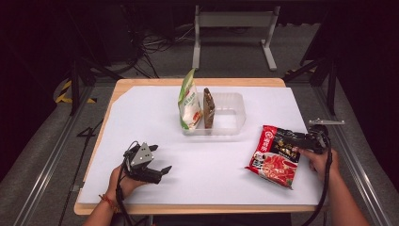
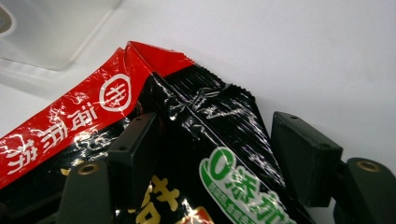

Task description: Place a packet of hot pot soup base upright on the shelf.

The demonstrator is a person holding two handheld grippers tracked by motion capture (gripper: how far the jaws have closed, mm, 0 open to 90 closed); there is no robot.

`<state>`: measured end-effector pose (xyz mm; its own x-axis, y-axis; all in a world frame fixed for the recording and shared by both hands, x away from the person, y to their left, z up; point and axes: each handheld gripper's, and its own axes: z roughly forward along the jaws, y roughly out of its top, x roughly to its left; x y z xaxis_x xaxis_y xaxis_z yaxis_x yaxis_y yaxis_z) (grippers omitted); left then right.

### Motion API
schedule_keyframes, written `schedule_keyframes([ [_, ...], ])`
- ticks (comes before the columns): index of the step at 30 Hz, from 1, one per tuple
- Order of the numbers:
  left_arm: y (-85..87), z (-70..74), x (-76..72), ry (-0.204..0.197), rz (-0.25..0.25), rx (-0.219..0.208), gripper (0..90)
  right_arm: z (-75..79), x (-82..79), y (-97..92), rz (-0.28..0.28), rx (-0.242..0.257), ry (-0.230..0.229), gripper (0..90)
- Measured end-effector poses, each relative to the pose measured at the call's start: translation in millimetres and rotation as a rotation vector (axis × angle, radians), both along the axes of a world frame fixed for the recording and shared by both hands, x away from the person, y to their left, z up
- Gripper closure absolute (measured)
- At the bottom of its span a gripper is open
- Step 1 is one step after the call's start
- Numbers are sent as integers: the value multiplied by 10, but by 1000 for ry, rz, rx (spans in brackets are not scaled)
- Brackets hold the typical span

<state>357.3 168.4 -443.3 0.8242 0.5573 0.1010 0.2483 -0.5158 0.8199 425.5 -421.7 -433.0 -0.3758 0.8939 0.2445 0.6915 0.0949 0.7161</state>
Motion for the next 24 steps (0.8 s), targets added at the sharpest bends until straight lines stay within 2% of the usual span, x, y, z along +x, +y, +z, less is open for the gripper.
schedule_keyframes([
  [3, 5, -4, 1, 0, 0, 0, 113, -4, 7, 6, -4, 4, 2, 370],
  [7, 1, -7, 0, 1, -2, 3, 113, -10, -3, -58, -31, 63, 6, 512],
  [13, 1, -4, -5, -2, -3, 6, 113, -5, -9, -105, -15, 111, 8, 660],
  [17, 3, 0, -7, -5, -3, 7, 114, 7, -25, -152, -3, 167, 1, 744],
  [19, 3, 2, -11, -5, -4, 6, 114, 44, -43, -176, 12, 209, -22, 811],
  [20, 3, 2, -11, -5, -4, 6, 114, 44, -43, -176, 12, 209, -22, 811],
  [21, 4, 2, -11, -5, -3, 6, 114, 69, -54, -174, 12, 225, -28, 848],
  [22, 4, 3, -11, -6, -3, 6, 114, 121, -77, -157, 22, 213, -57, 867],
  [24, 5, 4, -11, -8, -2, 7, 114, 162, -93, -127, 28, 200, -70, 874],
])
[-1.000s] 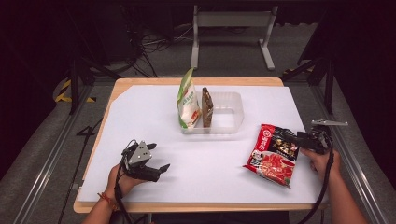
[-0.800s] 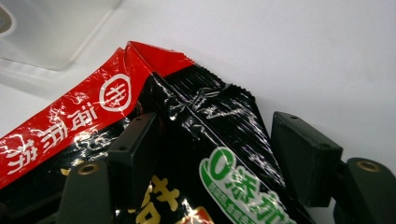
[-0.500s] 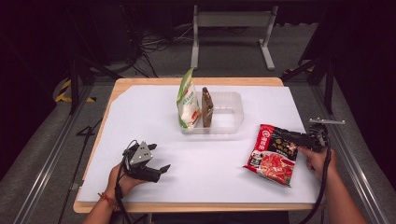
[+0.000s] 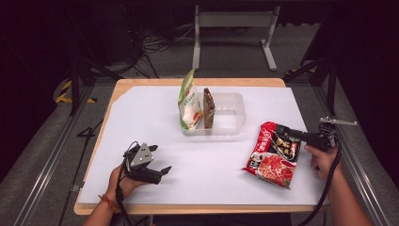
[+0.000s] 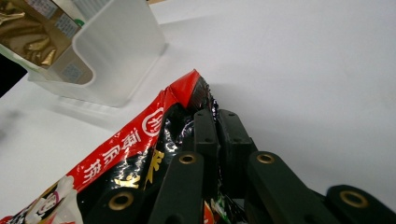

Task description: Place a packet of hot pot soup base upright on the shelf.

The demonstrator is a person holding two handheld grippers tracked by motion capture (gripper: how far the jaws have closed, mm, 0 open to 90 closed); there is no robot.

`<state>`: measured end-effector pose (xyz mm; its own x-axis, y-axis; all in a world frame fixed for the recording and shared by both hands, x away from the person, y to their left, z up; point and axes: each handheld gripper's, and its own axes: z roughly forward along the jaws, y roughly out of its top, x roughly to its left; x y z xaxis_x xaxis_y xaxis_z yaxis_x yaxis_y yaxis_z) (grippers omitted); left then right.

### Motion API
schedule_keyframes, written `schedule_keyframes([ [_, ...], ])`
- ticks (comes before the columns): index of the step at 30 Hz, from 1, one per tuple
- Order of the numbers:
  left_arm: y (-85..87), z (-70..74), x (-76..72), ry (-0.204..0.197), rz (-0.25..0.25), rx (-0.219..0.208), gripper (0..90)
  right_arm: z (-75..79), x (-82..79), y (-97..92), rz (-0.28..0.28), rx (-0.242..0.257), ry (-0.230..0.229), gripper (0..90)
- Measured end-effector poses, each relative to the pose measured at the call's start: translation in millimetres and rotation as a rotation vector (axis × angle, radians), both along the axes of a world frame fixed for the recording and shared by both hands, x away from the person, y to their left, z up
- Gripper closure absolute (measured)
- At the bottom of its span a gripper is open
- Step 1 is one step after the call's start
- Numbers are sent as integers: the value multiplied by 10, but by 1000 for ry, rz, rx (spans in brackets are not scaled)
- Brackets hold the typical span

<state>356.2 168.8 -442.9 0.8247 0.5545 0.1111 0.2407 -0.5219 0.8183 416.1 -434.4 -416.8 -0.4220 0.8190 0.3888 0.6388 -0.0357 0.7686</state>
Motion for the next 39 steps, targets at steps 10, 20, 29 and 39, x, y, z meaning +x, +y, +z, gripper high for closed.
schedule_keyframes([
  [10, -1, 2, -2, 2, 3, -4, 114, 232, -98, 127, 19, 12, -93, 883],
  [20, -25, 8, -11, 3, 1, -7, 113, 590, -238, 350, 76, 23, -174, 887],
  [29, -24, 15, -13, 3, 4, -15, 114, 845, -369, 578, 116, 13, -238, 891],
  [39, -14, 20, -16, 3, 7, -27, 114, 1151, -530, 891, 197, 12, -293, 892],
])
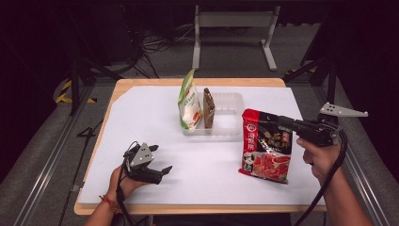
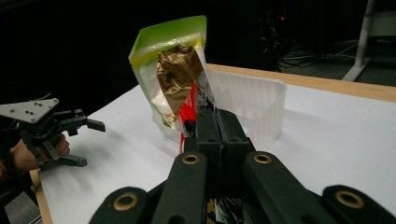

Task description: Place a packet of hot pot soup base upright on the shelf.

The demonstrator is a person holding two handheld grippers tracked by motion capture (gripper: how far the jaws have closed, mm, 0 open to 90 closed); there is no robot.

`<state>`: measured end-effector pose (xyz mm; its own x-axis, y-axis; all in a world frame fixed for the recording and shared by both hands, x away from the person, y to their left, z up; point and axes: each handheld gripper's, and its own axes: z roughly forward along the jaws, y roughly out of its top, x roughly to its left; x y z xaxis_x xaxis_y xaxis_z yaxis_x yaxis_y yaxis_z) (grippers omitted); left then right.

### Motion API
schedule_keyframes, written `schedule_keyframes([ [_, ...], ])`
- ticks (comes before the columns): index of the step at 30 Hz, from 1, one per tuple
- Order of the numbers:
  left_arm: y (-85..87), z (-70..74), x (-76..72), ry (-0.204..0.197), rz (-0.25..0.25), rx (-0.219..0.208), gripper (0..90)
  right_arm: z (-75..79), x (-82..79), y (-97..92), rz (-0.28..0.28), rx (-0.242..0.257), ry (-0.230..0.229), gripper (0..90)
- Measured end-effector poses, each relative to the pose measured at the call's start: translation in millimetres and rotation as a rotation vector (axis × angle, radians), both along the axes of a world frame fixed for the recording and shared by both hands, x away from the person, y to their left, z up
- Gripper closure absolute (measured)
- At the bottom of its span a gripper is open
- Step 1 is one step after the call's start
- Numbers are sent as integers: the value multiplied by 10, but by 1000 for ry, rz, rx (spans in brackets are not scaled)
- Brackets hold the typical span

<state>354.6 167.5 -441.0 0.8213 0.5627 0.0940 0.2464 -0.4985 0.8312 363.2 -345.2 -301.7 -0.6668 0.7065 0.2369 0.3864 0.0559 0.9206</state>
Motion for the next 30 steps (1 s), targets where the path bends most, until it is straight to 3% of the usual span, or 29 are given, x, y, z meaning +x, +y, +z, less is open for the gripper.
schedule_keyframes([
  [10, 23, 1, 8, 5, 6, -9, 113, 124, -23, 113, 39, -3, -38, 893],
  [30, 31, -5, 16, 2, 2, -5, 113, 384, -5, 223, 12, 9, -95, 892],
])
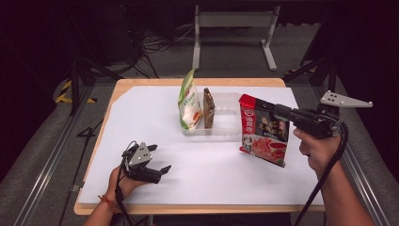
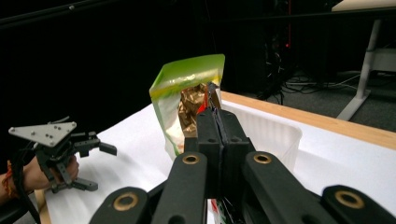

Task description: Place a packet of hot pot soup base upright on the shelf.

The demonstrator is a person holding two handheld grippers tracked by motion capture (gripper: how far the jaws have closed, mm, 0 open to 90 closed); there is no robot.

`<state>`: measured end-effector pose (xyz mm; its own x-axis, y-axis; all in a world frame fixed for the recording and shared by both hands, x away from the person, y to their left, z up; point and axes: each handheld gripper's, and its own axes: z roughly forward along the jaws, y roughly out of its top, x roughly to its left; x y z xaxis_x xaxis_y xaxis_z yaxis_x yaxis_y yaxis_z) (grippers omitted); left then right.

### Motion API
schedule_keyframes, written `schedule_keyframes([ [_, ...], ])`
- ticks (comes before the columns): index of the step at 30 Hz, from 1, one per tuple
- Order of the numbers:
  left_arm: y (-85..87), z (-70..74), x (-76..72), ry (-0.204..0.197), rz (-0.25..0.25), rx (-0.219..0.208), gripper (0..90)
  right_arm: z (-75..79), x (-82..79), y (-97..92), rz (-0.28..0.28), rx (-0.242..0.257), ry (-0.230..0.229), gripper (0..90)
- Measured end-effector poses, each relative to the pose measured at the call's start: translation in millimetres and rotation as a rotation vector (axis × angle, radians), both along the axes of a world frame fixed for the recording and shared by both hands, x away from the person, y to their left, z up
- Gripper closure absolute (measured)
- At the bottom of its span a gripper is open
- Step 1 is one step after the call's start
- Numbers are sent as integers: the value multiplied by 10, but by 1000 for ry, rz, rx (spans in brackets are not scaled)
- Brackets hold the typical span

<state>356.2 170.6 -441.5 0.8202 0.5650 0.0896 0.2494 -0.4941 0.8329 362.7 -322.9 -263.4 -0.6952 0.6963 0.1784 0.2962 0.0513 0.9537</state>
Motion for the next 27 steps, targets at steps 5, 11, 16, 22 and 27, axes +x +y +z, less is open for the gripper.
schedule_keyframes([
  [5, -1, -4, 4, 3, 0, 0, 113, 108, 11, 42, -8, 9, -22, 892],
  [11, -14, -5, 0, 2, -2, 2, 113, 231, 48, 129, -13, 9, -42, 893],
  [16, -10, -2, 1, 3, -2, -1, 113, 316, 127, 228, -15, 5, -48, 892],
  [22, -15, -5, -1, 2, -1, 3, 113, 383, 248, 348, -31, -10, -47, 892],
  [27, -8, -5, -1, 2, -3, 2, 113, 398, 351, 430, -36, -5, -38, 892],
])
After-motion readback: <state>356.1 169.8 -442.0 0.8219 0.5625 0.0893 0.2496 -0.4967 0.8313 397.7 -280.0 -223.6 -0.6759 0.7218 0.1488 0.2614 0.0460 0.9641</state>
